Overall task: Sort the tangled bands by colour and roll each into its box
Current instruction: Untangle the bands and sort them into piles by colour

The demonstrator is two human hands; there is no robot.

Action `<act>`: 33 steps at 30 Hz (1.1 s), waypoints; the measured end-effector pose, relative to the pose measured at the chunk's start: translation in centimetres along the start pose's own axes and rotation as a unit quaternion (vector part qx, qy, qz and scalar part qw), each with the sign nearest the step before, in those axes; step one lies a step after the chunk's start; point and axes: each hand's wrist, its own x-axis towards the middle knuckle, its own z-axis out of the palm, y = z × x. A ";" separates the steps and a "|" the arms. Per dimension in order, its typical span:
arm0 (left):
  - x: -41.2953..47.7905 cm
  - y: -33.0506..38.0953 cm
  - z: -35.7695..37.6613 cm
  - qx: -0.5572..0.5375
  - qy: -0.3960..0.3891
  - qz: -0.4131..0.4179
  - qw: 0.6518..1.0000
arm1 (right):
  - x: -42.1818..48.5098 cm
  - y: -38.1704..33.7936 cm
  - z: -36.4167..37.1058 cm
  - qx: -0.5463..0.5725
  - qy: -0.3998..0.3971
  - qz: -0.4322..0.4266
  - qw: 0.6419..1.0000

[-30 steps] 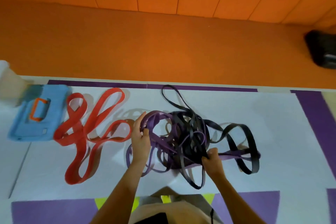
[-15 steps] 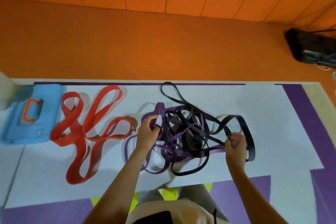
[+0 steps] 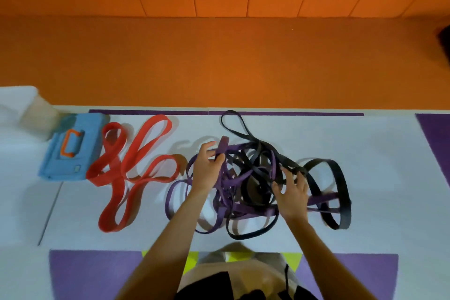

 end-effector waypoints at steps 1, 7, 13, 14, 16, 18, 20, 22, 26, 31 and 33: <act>0.4 -0.4 -0.2 0.006 0.022 -0.036 0.999 | -0.1 -0.3 0.1 -0.005 0.014 -0.050 0.999; -1.5 -4.2 -1.3 -0.056 -0.006 -0.198 0.979 | 0.0 -2.3 0.4 0.021 -0.052 -0.214 0.975; -4.2 -6.9 -1.2 -0.006 -0.006 -0.260 0.965 | 1.4 -4.0 1.2 0.120 -0.171 -0.261 0.943; -4.4 -7.0 -1.4 -0.026 -0.016 -0.287 0.957 | 1.4 -4.3 1.5 0.127 -0.200 -0.250 0.939; -4.6 -7.2 -1.7 -0.029 -0.057 -0.305 0.950 | 1.3 -5.0 2.4 0.111 -0.278 -0.211 0.931; -4.8 -7.3 -1.9 -0.037 -0.096 -0.302 0.948 | 1.0 -5.3 3.4 0.052 -0.347 -0.183 0.918; -4.9 -7.3 -1.9 -0.070 -0.139 -0.296 0.942 | 0.5 -5.3 4.3 -0.004 -0.398 -0.174 0.901; -5.0 -7.0 -2.1 -0.088 -0.179 -0.282 0.939 | 0.0 -5.0 4.8 -0.029 -0.419 -0.176 0.890; -4.2 -7.1 -3.1 -0.082 -0.279 -0.244 0.925 | -0.5 -5.2 5.2 -0.019 -0.349 -0.140 0.926; -2.3 -8.8 -4.6 -0.112 -0.314 -0.202 0.921 | -1.9 -5.5 4.8 0.115 -0.213 -0.070 0.968; -1.7 -8.7 -4.4 -0.190 -0.307 -0.228 0.904 | -2.4 -5.8 4.3 0.228 -0.146 -0.022 0.962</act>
